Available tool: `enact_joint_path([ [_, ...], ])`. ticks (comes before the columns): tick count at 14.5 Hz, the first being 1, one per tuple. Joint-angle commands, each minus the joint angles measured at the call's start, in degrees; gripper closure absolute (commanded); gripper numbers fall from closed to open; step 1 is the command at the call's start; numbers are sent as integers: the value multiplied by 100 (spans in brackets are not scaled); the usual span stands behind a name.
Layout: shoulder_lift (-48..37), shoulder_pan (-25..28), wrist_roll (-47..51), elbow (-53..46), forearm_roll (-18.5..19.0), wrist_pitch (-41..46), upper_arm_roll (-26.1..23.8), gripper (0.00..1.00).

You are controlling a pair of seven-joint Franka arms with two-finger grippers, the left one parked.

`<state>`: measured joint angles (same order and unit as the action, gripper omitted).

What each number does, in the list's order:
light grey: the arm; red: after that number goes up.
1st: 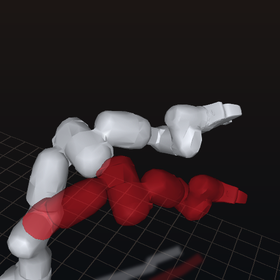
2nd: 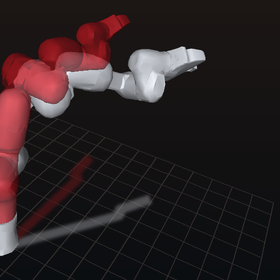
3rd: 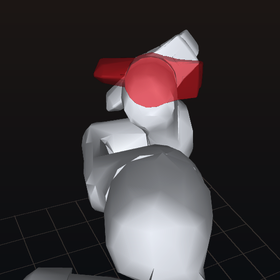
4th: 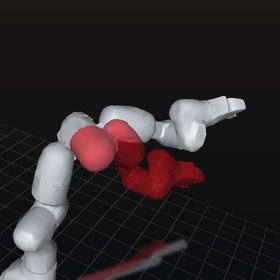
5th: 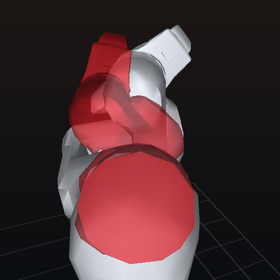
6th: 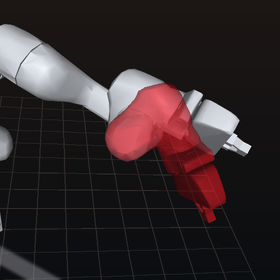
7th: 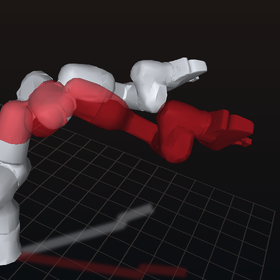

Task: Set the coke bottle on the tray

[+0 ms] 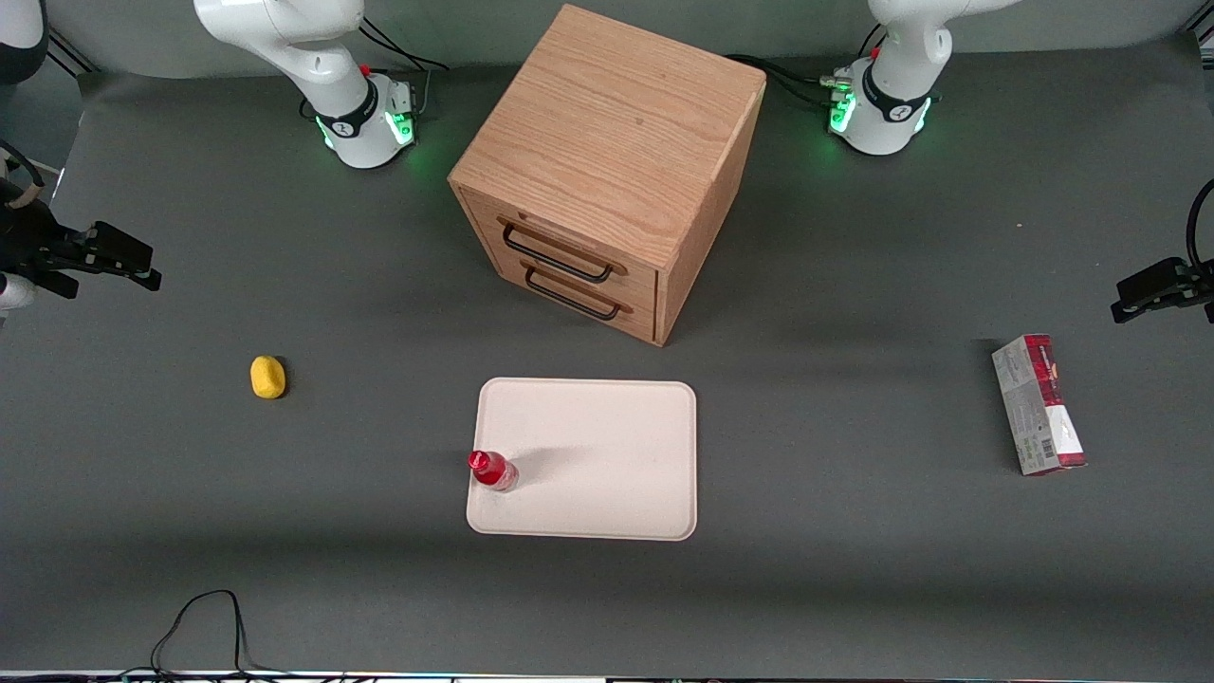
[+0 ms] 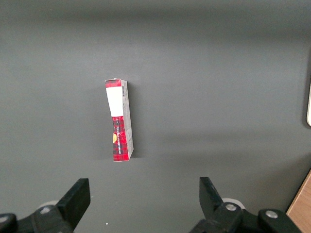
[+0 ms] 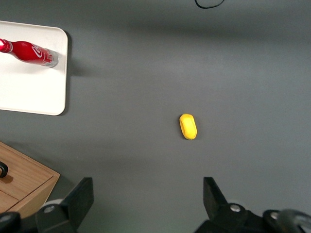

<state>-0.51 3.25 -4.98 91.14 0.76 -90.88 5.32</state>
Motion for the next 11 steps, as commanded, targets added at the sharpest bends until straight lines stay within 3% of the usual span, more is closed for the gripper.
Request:
enact_joint_path([
  [1,16,88,102,-70,12,140,92,0],
  [11,16,97,102,-70,-146,202,250,0],
])
